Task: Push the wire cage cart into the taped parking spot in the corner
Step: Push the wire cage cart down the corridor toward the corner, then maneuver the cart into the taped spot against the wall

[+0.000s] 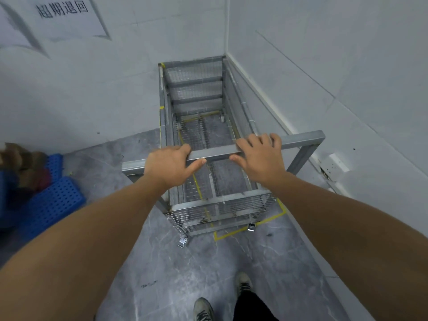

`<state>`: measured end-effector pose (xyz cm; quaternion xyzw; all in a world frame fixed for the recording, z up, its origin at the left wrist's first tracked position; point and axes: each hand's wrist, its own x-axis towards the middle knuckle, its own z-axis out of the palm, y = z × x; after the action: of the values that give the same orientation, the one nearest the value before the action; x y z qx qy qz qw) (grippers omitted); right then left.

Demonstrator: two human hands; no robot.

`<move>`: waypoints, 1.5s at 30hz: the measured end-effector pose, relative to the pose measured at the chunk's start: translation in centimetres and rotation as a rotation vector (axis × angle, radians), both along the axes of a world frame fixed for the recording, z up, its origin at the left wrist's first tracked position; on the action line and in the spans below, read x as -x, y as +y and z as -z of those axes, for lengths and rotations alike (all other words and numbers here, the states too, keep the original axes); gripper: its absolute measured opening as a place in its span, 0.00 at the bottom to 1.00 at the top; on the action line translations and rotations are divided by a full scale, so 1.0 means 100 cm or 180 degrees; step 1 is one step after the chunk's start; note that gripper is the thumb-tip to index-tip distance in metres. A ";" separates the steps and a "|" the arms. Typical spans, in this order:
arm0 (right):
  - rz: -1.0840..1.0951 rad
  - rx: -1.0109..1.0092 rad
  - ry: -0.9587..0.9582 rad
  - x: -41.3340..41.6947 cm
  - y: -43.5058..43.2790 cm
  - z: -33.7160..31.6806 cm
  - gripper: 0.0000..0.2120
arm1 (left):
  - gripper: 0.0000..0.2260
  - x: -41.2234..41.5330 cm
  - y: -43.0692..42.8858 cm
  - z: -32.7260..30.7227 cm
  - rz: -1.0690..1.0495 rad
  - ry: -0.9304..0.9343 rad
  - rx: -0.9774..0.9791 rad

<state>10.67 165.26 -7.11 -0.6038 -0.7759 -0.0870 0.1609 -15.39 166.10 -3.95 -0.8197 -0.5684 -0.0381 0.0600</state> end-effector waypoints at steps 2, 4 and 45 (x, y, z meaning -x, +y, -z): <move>-0.0015 -0.0053 -0.0003 -0.003 0.002 0.000 0.22 | 0.26 0.001 0.001 0.001 0.0011 -0.0016 0.0012; -0.0037 -0.0137 -0.0035 -0.004 0.003 0.002 0.21 | 0.26 0.002 0.002 0.002 0.0021 -0.0002 -0.0026; 0.0013 -0.0079 -0.0274 0.005 0.009 -0.004 0.36 | 0.26 0.028 -0.008 0.001 -0.0043 0.0030 -0.0196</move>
<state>10.20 166.16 -6.68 -0.5990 -0.7797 -0.1229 0.1346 -18.20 165.26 -4.01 -0.8138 -0.5722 -0.0513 0.0882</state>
